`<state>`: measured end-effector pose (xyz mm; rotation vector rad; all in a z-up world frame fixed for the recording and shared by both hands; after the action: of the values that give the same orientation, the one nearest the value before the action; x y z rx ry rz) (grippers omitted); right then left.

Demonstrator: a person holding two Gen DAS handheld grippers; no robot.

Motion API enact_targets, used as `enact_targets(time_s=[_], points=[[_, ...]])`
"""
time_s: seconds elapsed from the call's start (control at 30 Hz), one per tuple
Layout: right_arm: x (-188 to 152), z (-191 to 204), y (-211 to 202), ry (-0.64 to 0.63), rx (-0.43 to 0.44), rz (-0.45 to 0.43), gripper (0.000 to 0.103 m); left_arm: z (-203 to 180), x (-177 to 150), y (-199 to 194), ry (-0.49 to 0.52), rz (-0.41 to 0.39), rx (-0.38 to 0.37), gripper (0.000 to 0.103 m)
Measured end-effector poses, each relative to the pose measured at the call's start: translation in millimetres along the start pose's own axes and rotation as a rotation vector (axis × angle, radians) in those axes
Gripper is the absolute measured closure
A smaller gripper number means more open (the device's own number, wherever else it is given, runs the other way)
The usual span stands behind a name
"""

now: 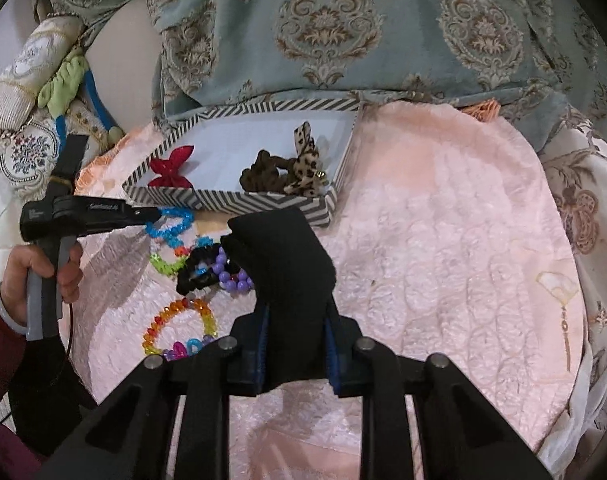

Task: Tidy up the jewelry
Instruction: 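Grasp the black velvet hair clip with the right tool while the left tool grasps the blue bracelet, then lower the clip and blue bracelet into the tray and open both tools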

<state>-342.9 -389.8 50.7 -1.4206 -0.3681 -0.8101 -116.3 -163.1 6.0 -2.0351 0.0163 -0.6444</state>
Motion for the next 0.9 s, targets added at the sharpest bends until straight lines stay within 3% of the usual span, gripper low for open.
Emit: enact_targets(time_s=[0.4, 0.57, 0.9], points=[[11, 23, -6, -0.026, 0.032, -0.028, 0.080, -7, 16, -52, 0.055, -0.069, 0.017, 0.103], [23, 28, -5, -0.024, 0.042, -0.044, 0.080, -13, 33, -72, 0.101, -0.125, 0.058, 0.103], [62, 44, 20, -0.007, 0.055, -0.055, 0.080, -33, 65, -70, 0.193, -0.177, 0.131, 0.103]])
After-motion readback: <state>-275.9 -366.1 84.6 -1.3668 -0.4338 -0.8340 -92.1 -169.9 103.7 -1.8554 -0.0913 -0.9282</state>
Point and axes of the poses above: each gripper's, at about its wrist camera, not at the fingertips, and y roughly the way its jaws point, z to its left, x to its top, the point moved 5 cm from there along y, roughly the way its jaws point, and after that the axes turned 2 degrees about -y, right-handed, at the moved point
